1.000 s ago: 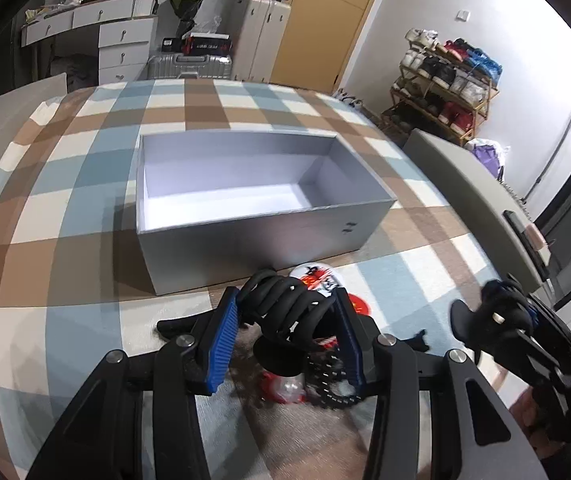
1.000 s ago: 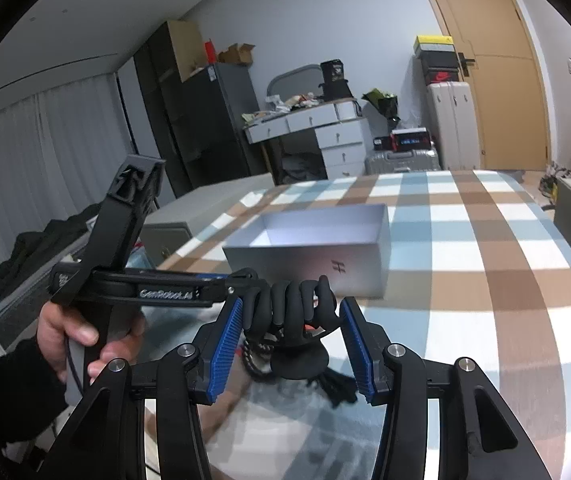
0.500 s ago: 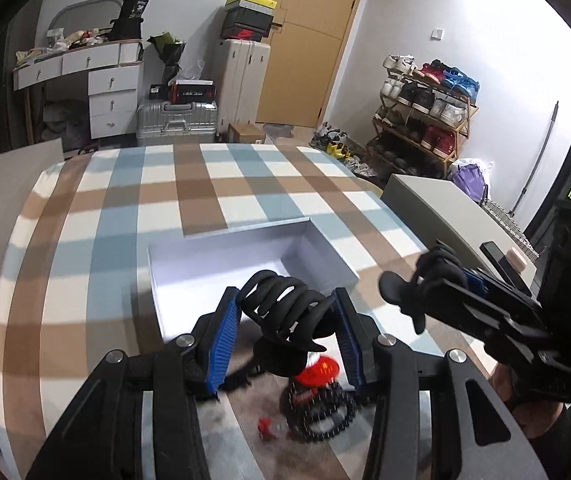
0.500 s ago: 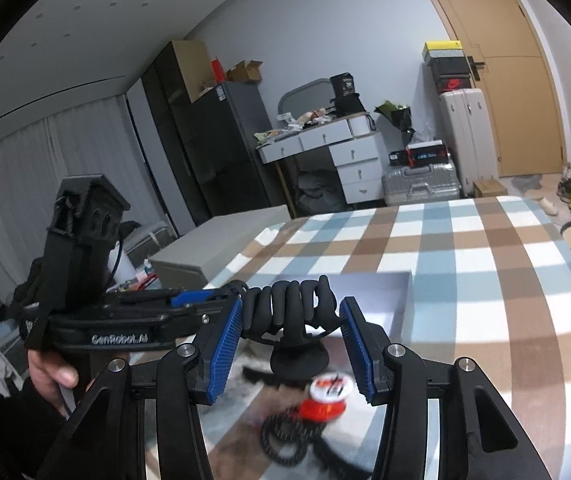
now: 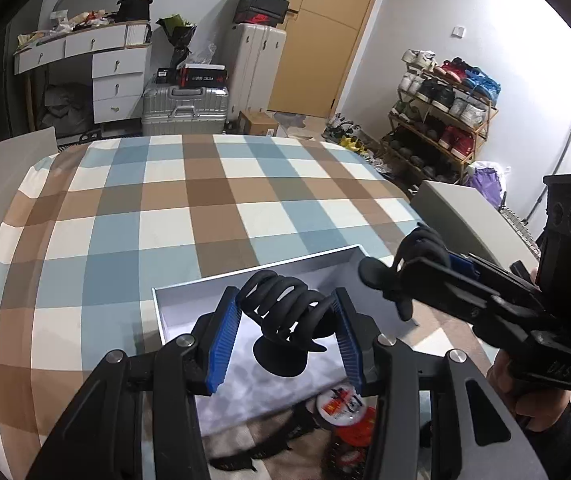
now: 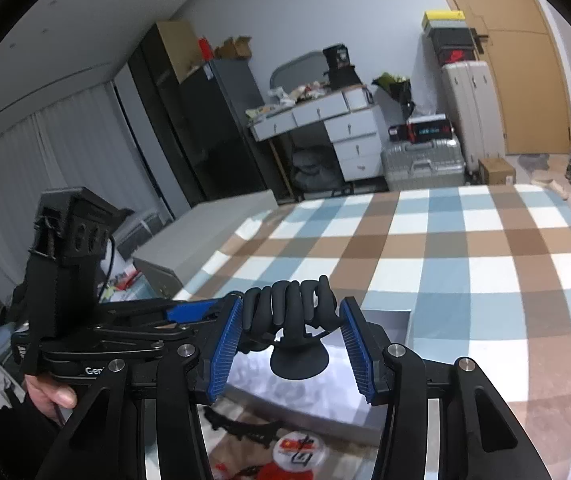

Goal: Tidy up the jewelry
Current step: 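Carry the ring holder into the silver box with both grippers and open them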

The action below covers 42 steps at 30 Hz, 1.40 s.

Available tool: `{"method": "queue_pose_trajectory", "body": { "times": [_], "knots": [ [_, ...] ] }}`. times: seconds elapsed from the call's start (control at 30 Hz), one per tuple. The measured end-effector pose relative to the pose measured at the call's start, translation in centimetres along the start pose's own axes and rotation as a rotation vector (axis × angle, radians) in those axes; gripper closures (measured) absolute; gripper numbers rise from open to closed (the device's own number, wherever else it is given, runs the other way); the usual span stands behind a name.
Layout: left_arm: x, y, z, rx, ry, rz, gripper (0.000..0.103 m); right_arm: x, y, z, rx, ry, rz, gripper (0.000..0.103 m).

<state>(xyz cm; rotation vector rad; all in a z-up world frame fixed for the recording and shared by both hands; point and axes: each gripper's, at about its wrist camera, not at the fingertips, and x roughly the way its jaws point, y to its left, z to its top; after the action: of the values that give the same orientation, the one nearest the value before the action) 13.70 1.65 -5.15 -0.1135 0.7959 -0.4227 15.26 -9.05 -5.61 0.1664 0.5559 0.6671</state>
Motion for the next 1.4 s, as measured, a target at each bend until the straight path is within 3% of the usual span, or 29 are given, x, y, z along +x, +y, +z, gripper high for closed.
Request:
{"method": "queue_pose_trajectory", "body": {
  "times": [0.37, 0.83, 0.87, 0.9, 0.93, 1.03, 1.4],
  "knots": [
    [1.3, 0.6, -0.5, -0.035, 0.036, 0.001, 0.063, 3.5, -1.0, -0.9, 0.011, 0.090, -0.020, 0.054],
    [1.6, 1.1, -0.5, -0.061, 0.049, -0.005, 0.061, 4.4, -1.1, -0.7, 0.028, 0.095, -0.051, 0.052],
    [1.6, 1.1, -0.4, -0.061, 0.051, 0.004, 0.058, 4.3, -1.1, -0.7, 0.028, 0.091, -0.049, 0.047],
    [1.4, 1.2, -0.4, -0.062, 0.049, 0.014, 0.051, 4.2, -1.1, -0.7, 0.029, 0.085, -0.046, 0.036],
    [1.3, 1.3, -0.4, -0.065, 0.046, 0.025, 0.044, 4.0, -1.1, -0.7, 0.028, 0.077, -0.048, 0.033],
    [0.6, 1.3, -0.4, -0.071, 0.026, 0.027, 0.041, 3.1, -0.8, -0.6, 0.016, 0.052, -0.044, 0.033],
    [-2.1, 0.0, -0.7, -0.044, -0.029, 0.065, 0.036, -1.2, 1.0, -0.4, -0.002, -0.043, -0.072, 0.011]
  ]
}}
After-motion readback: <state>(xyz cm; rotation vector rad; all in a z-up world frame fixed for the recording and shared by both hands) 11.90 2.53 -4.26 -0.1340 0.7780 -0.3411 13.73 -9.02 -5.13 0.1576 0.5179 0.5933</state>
